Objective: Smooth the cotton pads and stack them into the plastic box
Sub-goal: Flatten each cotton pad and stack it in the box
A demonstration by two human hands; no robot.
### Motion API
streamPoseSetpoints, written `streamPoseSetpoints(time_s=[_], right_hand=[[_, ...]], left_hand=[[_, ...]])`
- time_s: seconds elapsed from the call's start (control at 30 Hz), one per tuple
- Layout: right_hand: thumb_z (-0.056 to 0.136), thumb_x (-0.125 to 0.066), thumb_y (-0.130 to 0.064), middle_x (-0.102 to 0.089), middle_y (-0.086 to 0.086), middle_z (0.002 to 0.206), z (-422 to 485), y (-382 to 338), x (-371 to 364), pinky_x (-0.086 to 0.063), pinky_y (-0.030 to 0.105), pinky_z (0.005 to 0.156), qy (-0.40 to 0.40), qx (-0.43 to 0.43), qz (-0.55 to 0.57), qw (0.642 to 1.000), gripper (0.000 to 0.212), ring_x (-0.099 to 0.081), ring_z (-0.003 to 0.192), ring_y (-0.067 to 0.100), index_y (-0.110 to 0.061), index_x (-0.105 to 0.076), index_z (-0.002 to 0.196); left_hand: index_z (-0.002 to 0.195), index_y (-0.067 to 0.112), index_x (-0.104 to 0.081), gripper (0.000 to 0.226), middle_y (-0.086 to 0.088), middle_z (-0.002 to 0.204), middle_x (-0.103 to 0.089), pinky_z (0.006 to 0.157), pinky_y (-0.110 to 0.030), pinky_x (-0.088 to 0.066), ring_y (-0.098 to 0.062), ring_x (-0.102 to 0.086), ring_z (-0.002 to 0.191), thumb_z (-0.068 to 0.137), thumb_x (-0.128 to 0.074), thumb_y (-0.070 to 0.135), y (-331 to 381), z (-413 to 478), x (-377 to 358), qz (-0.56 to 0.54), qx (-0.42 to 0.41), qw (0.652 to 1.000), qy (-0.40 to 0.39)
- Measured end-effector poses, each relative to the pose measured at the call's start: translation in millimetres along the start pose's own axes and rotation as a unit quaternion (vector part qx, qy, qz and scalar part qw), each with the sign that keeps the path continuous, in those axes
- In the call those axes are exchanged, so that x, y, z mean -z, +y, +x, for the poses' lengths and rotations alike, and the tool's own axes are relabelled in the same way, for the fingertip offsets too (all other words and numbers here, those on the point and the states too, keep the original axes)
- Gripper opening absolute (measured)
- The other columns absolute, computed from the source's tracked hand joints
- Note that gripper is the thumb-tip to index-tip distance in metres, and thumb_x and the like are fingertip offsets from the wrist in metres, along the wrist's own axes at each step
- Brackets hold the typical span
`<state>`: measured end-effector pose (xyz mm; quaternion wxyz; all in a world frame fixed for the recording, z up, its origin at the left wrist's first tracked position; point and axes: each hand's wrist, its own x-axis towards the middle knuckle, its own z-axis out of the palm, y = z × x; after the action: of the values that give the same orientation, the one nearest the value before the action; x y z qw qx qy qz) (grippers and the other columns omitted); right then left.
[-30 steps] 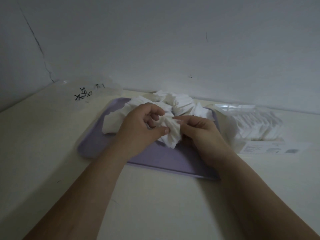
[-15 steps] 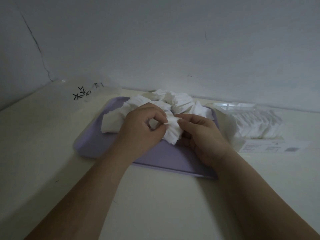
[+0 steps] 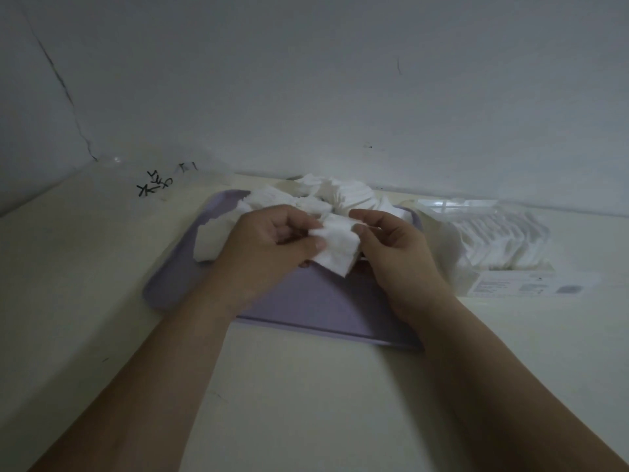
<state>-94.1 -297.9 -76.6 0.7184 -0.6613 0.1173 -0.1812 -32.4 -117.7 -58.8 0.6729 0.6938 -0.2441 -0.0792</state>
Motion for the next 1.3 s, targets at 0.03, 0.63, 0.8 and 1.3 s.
streamPoseSetpoints(time_s=[0.03,0.63,0.8,1.3], right_hand=[[0.104,-0.061,-0.009,-0.081,0.001,0.095,-1.0,-1.0,0.1,-0.064,0.038,0.081,-0.005,0.000,0.003,1.000,0.017,-0.075,0.088,0.015,-0.017,-0.072,0.113],[0.103,-0.060,-0.006,-0.079,0.014,0.099,-4.4,-6.3,-1.7,-0.065,0.041,0.080,-0.039,-0.013,0.064,0.997,0.019,-0.076,0.092,0.025,-0.003,-0.070,0.120],[0.100,-0.063,-0.003,-0.077,0.023,0.107,-4.3,-5.4,0.6,-0.061,0.048,0.089,-0.038,-0.035,0.099,0.994,0.018,-0.073,0.099,0.034,0.004,-0.071,0.114],[0.101,-0.062,-0.006,-0.073,0.027,0.114,1.6,0.1,3.7,-0.058,0.052,0.093,0.037,-0.053,0.152,0.986,0.022,-0.070,0.101,0.035,0.009,-0.068,0.116]], left_hand=[[0.086,0.017,-0.075,0.024,-0.013,0.089,-0.078,0.074,-0.040,-0.063,-0.021,-0.072,0.080,0.084,-0.079,-0.006,-2.7,0.0,-0.8,0.028,-0.004,1.000,0.000],[0.096,0.020,-0.070,0.022,0.009,0.084,-0.074,0.071,-0.020,-0.056,-0.003,-0.068,0.073,0.082,-0.087,0.020,-10.1,0.9,-7.6,0.119,0.006,0.989,0.084],[0.103,0.024,-0.072,0.031,0.002,0.093,-0.074,0.086,-0.048,-0.064,-0.021,-0.075,0.090,0.079,-0.089,0.013,-13.3,0.7,-9.5,0.096,0.028,0.992,0.071],[0.092,0.011,-0.071,0.019,-0.008,0.076,-0.071,0.055,-0.028,-0.060,-0.016,-0.069,0.059,0.084,-0.082,-0.002,-4.9,-3.8,-12.2,0.030,0.053,0.996,0.062]])
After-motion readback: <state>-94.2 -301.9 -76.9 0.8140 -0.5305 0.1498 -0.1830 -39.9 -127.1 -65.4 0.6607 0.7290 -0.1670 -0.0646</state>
